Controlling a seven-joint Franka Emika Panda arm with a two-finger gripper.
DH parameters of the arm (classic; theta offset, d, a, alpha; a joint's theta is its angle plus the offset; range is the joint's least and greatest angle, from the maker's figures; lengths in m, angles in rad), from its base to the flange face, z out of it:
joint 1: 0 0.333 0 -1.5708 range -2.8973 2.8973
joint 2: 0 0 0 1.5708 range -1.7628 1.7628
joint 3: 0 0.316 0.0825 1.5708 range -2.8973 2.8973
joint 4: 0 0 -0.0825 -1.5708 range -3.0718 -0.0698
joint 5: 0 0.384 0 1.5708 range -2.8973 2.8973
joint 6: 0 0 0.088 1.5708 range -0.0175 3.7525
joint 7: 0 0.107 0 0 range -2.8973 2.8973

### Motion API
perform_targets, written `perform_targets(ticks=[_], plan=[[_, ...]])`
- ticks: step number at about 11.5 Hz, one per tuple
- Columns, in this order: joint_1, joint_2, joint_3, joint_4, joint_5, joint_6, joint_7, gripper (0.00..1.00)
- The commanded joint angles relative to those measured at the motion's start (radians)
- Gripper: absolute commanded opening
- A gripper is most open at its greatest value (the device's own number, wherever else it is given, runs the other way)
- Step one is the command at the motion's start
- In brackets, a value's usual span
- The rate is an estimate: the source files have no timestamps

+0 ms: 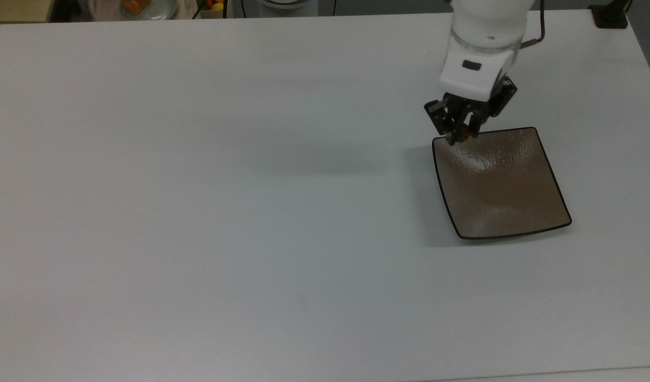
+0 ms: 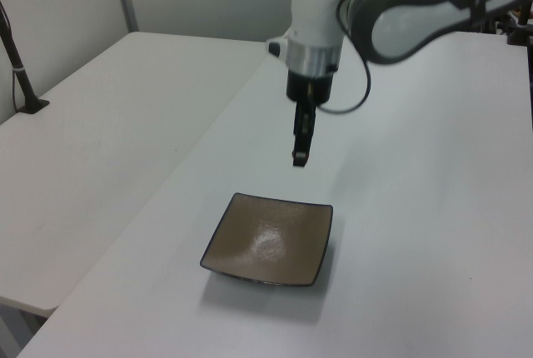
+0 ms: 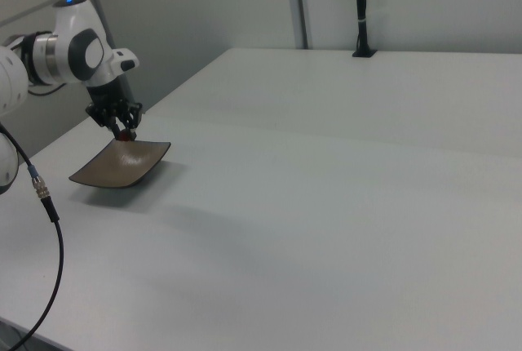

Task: Strawberries on a ceramic plate
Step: 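Lower the strawberry onto the plate and open the gripper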

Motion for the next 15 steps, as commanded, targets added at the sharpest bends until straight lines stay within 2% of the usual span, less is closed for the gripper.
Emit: perform_targets(ticks=[1, 8, 12, 13, 15], plan=[[0.062, 0.067, -0.019, -0.001, -0.055, 0.12, 0.1, 0.22], [0.127, 0.185, -0.02, -0.002, -0.137, 0.294, 0.205, 0.25], [0.128, 0.199, -0.022, -0.002, -0.16, 0.323, 0.217, 0.25], [0.128, 0.202, -0.022, -0.001, -0.16, 0.334, 0.217, 0.3], [0.127, 0.202, -0.022, -0.002, -0.158, 0.335, 0.22, 0.56]])
